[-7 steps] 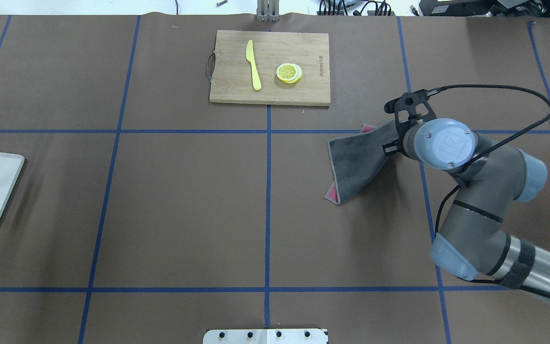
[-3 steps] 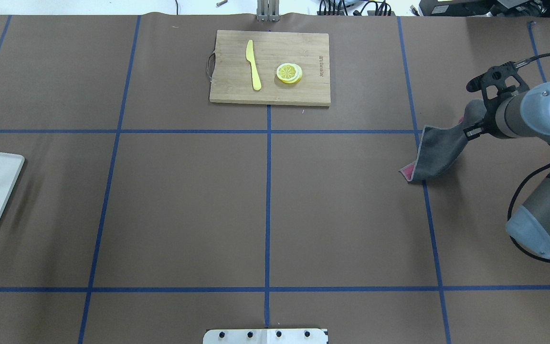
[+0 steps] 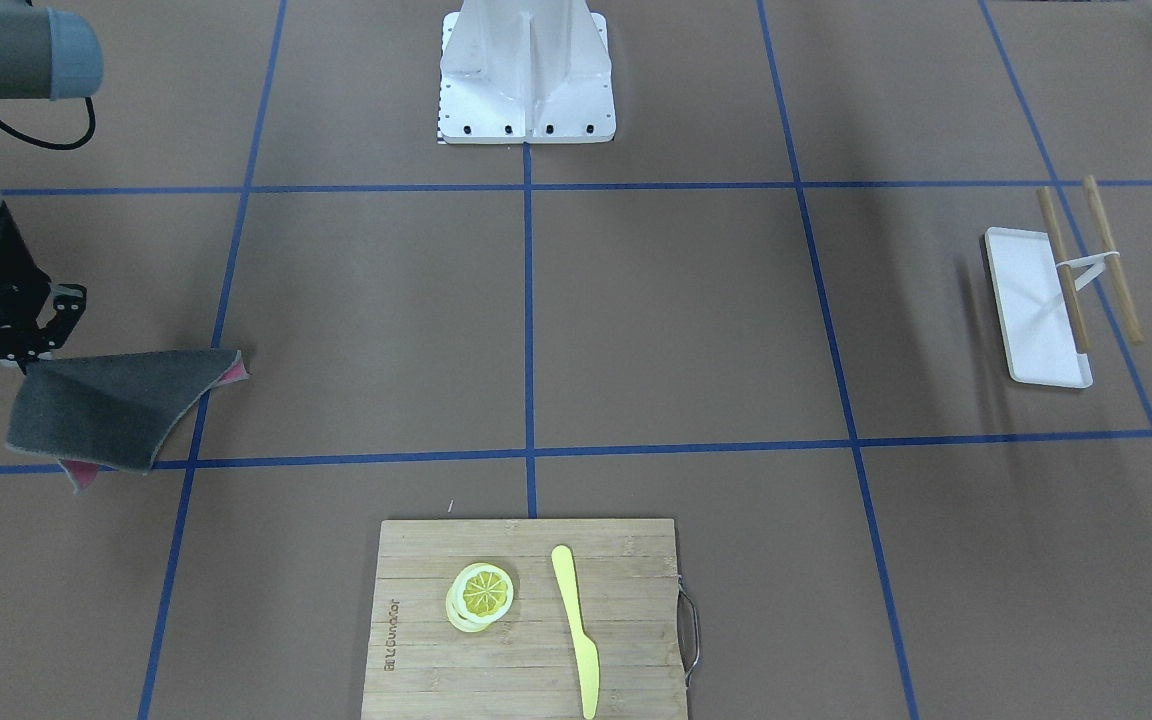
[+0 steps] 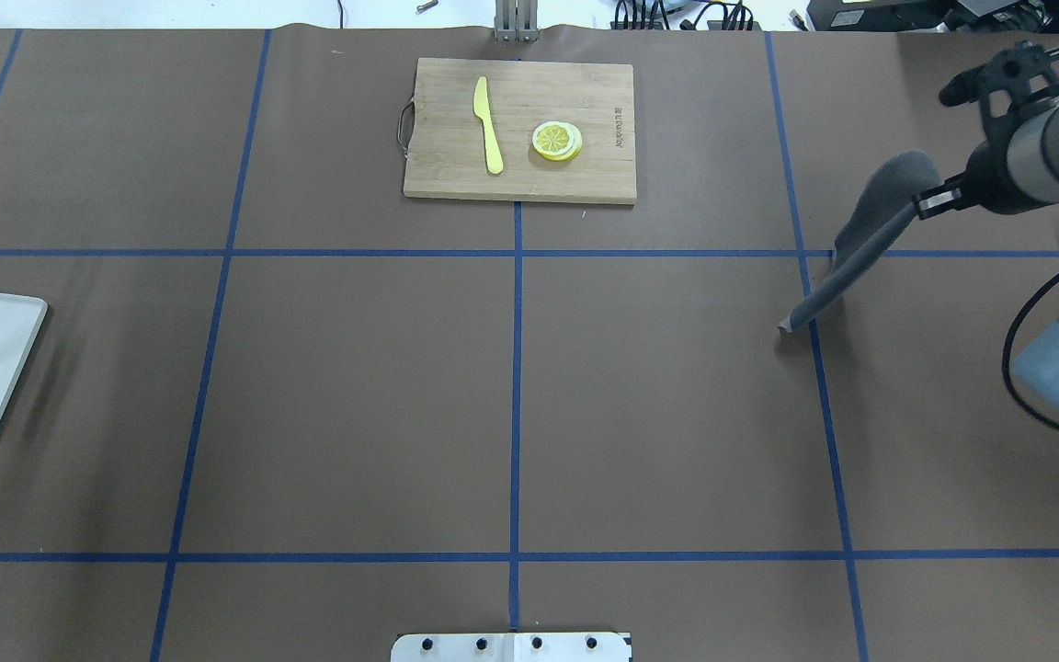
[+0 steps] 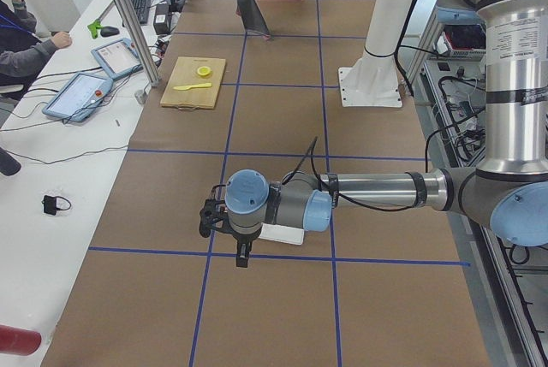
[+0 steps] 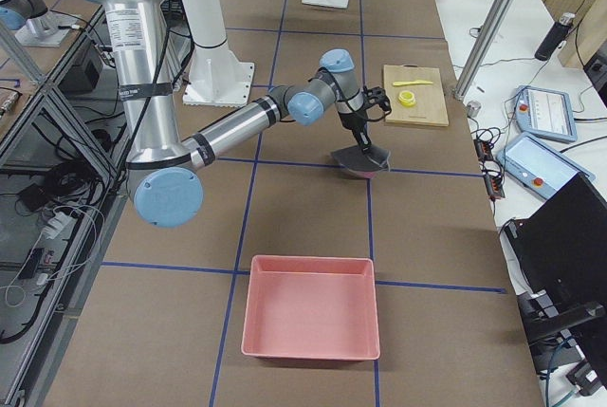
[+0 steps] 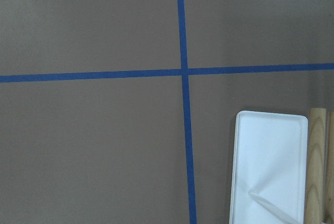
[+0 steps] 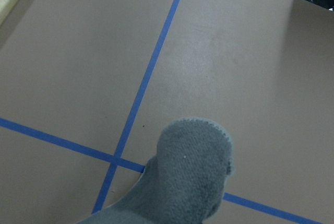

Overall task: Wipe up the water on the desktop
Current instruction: 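Lift the towel and carry it with the right gripper over the pink bin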

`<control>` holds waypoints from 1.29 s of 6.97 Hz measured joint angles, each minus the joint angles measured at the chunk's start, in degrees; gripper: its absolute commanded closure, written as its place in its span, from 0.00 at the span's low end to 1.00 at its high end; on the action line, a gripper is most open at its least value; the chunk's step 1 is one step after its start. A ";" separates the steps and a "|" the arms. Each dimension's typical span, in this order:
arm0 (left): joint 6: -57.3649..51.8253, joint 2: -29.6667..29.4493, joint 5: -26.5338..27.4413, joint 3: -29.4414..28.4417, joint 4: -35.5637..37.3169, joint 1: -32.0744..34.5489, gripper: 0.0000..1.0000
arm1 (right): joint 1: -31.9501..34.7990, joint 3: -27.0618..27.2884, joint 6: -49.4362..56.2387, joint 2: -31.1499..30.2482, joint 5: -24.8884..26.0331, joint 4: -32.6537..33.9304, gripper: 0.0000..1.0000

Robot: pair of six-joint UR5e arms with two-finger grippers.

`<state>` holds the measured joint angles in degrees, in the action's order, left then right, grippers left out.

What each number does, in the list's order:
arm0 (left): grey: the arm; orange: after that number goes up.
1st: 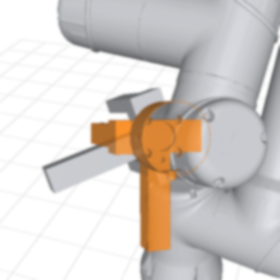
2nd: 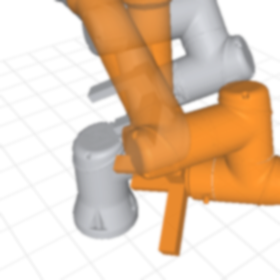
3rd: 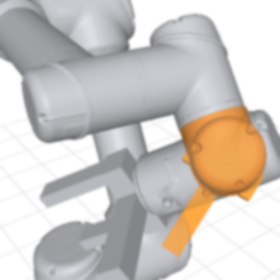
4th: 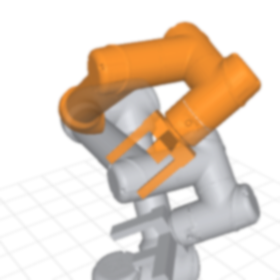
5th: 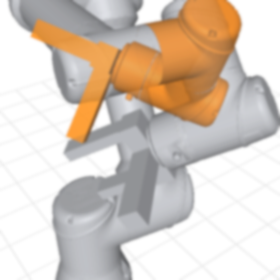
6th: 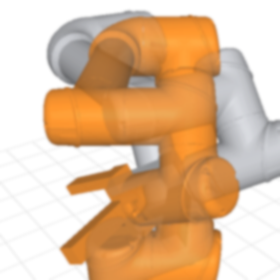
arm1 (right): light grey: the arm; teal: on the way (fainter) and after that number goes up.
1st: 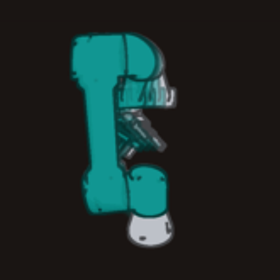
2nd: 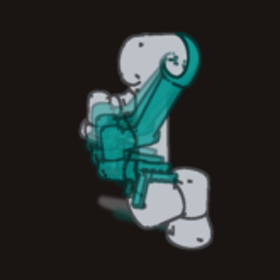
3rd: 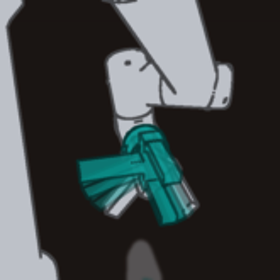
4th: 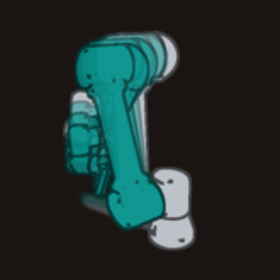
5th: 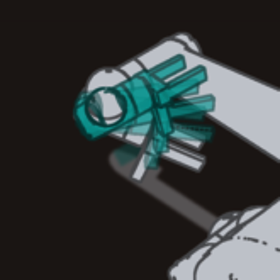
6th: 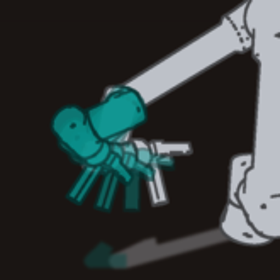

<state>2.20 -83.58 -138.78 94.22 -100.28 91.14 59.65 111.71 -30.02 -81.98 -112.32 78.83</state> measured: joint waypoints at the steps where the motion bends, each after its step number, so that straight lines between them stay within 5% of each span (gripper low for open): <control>1: 0.00 0.00 0.00 0.00 0.00 0.00 0.01 | 6.97 0.33 -0.01 -0.06 -10.23 0.25 1.00; 2: 0.00 0.00 0.00 0.00 0.00 0.00 0.02 | 13.79 0.38 0.05 -1.02 -18.94 0.74 1.00; 4: -0.06 0.06 0.00 0.00 -0.02 0.03 0.01 | 22.44 0.68 2.59 -4.12 -24.75 4.83 1.00; 6: -0.08 0.03 0.00 0.02 -0.08 0.08 0.01 | 28.62 0.42 15.19 -8.00 -24.59 10.76 1.00; 9: -0.28 0.13 0.00 -0.17 -0.11 0.09 0.01 | 36.83 -0.37 38.25 -8.45 -16.03 26.90 1.00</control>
<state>1.91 -83.45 -138.78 94.05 -100.39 91.23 96.48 111.35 8.23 -90.43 -128.34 105.73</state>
